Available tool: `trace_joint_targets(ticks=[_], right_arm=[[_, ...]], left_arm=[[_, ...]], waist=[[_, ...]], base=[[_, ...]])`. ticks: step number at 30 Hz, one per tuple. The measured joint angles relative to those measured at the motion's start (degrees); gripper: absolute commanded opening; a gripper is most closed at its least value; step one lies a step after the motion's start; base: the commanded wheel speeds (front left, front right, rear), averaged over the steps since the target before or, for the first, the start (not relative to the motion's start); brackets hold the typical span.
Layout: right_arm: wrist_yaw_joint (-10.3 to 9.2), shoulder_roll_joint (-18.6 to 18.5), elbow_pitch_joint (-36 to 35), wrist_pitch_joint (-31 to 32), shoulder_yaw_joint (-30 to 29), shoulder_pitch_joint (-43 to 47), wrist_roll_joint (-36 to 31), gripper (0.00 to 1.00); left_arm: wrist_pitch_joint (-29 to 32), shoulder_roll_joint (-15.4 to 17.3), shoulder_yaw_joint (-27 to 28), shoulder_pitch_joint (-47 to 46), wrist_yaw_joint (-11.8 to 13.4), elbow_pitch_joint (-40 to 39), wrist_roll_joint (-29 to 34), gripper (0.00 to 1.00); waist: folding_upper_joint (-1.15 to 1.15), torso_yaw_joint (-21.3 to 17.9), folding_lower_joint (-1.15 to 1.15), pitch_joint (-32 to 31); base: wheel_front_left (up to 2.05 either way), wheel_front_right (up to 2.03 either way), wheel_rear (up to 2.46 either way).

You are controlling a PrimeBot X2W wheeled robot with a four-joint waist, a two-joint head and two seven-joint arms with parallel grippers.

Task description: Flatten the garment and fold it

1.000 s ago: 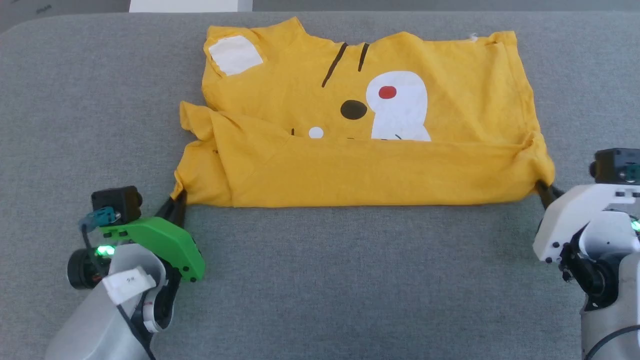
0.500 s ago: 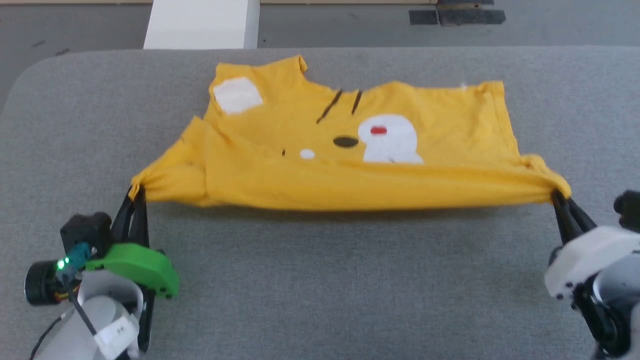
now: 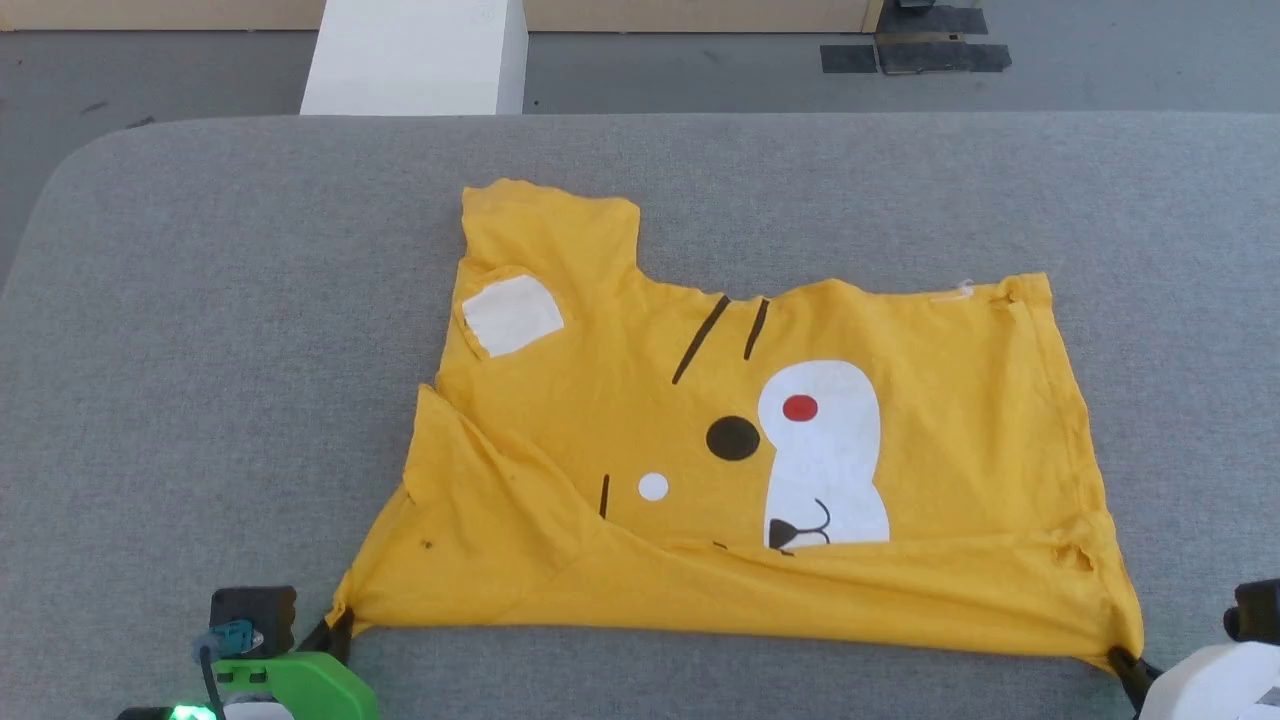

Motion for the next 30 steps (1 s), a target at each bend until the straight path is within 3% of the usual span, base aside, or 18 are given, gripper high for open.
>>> trace_joint_targets(ticks=[6, 7, 8, 9, 10, 19, 25, 30], right_arm=[[0.01, -0.1, 5.9, -4.6, 0.5, -0.8, 0.0, 0.00], [0.01, -0.1, 6.8, -5.6, 0.6, -1.2, 0.2, 0.04], [0.01, -0.2, 7.3, -6.5, 0.8, -1.3, 0.5, 0.28], [0.01, -0.2, 7.9, -7.7, 1.0, -1.3, 0.9, 0.85], [0.01, -0.2, 8.3, -9.1, 1.2, -1.3, 1.1, 1.00], [-0.04, -0.2, 4.4, -24.3, 3.9, -2.6, 1.7, 1.00], [-0.04, -0.1, -0.3, -35.4, 7.2, -4.7, -0.8, 1.00], [-0.04, -0.2, -1.7, -42.7, 9.9, -8.6, -2.8, 1.00]], left_arm=[[0.7, -0.5, -0.4, -0.4, -2.7, 2.2, -2.0, 0.00], [0.1, -0.9, -0.2, -0.4, -3.0, 2.9, -2.3, 0.02], [-0.5, -1.4, -0.1, -0.5, -3.4, 3.4, -2.4, 0.36], [-1.2, -1.8, 0.0, -0.6, -3.8, 4.0, -2.5, 1.00], [-1.8, -2.1, 0.1, -0.7, -4.2, 4.6, -2.5, 1.00], [-8.1, -3.3, 1.3, -3.8, -9.3, 3.8, -2.4, 1.00], [-10.3, 0.3, 2.1, -14.2, -11.8, 0.5, 3.0, 1.00], [-9.5, 3.6, 2.8, -27.3, -17.1, 1.4, 6.6, 1.00]], waist=[[0.00, -0.1, 0.00, 0.4], [0.00, -0.1, 0.00, 0.3], [0.00, -0.1, 0.00, 0.3], [0.00, -0.1, 0.00, 0.2], [0.00, 0.0, 0.00, 0.0], [0.00, 0.1, 0.00, -1.5], [0.00, -0.4, 0.00, 0.0], [0.00, -1.3, 0.00, 3.4]], base=[[0.00, 0.00, 0.00], [0.00, 0.00, 0.00], [0.00, 0.00, 0.00], [0.00, 0.00, 0.00], [0.00, 0.00, 0.00], [0.00, 0.00, 0.00], [0.00, 0.00, 0.00], [0.00, 0.00, 0.00]])
